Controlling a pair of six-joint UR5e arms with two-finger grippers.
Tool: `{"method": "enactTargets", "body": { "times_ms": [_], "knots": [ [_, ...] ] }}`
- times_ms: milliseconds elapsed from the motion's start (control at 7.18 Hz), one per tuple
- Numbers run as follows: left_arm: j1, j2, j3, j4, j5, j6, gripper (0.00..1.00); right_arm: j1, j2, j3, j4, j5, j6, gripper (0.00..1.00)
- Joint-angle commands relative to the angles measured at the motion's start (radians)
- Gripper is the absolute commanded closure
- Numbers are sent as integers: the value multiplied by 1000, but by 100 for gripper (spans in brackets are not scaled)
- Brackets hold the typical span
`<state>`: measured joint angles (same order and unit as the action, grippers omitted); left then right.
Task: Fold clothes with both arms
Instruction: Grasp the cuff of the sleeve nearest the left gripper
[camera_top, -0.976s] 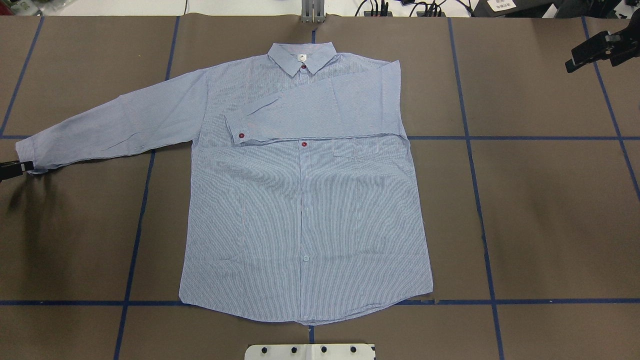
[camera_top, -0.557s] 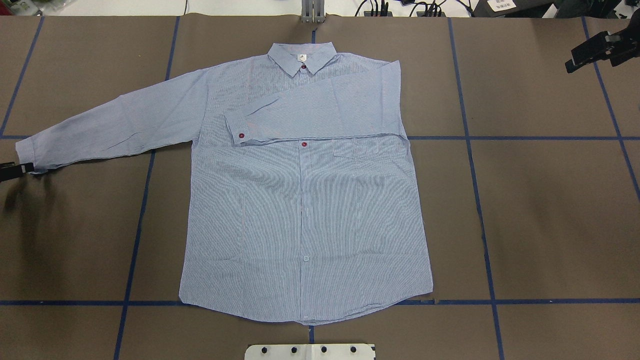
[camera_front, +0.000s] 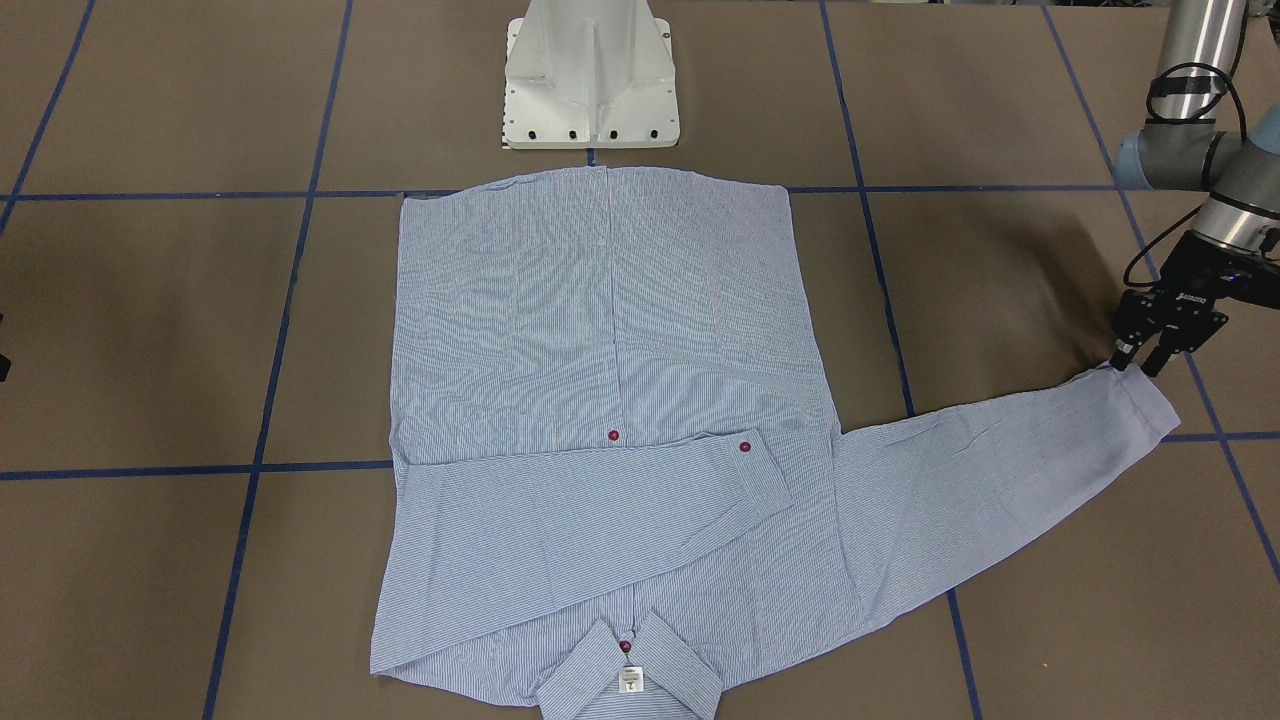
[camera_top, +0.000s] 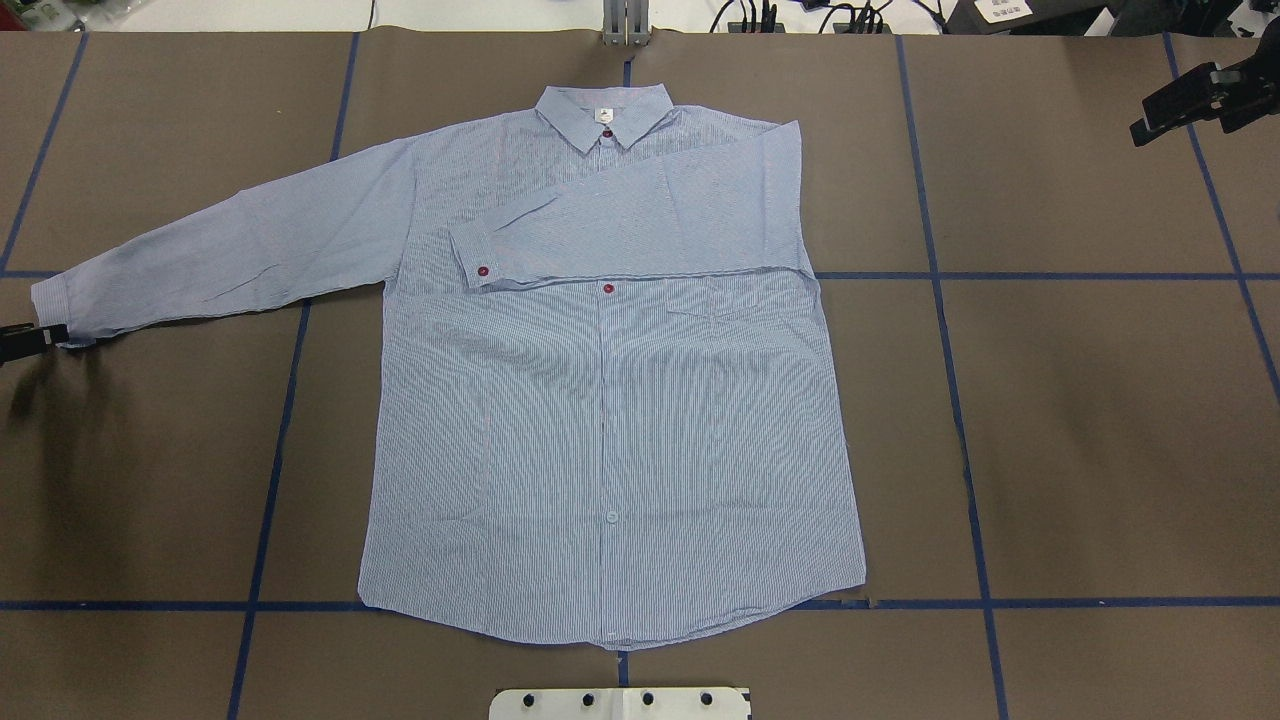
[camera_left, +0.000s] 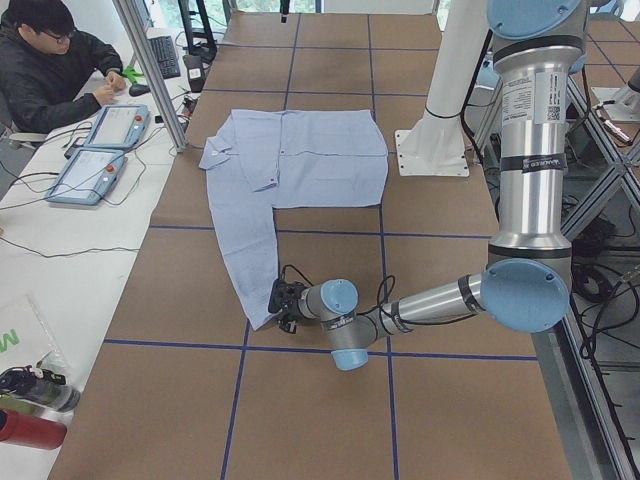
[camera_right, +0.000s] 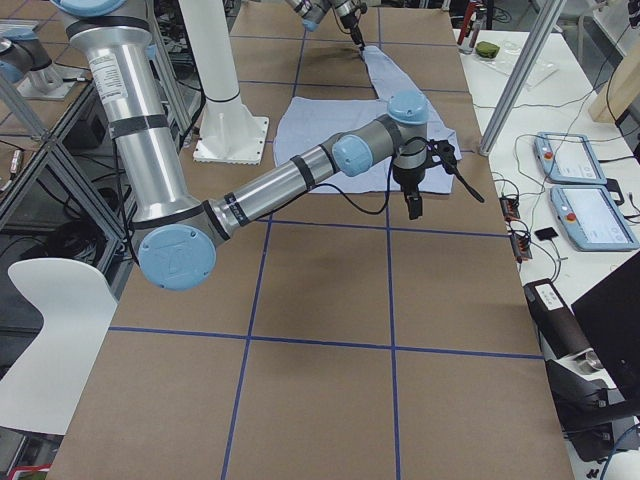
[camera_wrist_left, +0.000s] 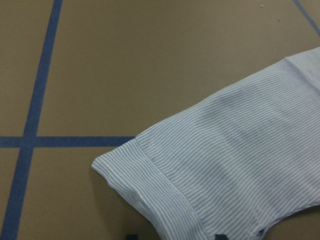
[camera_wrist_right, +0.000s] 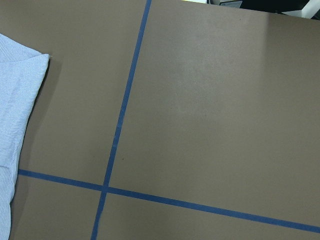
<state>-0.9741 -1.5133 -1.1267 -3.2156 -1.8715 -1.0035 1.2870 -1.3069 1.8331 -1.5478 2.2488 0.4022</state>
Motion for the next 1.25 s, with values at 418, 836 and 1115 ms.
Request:
{"method": "enactTargets", "body": {
  "times_ms": [418, 836, 1115],
  "knots": [
    [-9, 8, -27, -46, -79, 0, 100, 0, -9, 3, 0, 0, 0, 0],
    [-40, -27, -140, 59, -176, -1, 100, 0, -17, 6, 0, 0, 1, 0],
    [-38, -88, -331, 340, -178, -1, 100, 0, -18, 6, 0, 0, 1, 0]
  ]
}}
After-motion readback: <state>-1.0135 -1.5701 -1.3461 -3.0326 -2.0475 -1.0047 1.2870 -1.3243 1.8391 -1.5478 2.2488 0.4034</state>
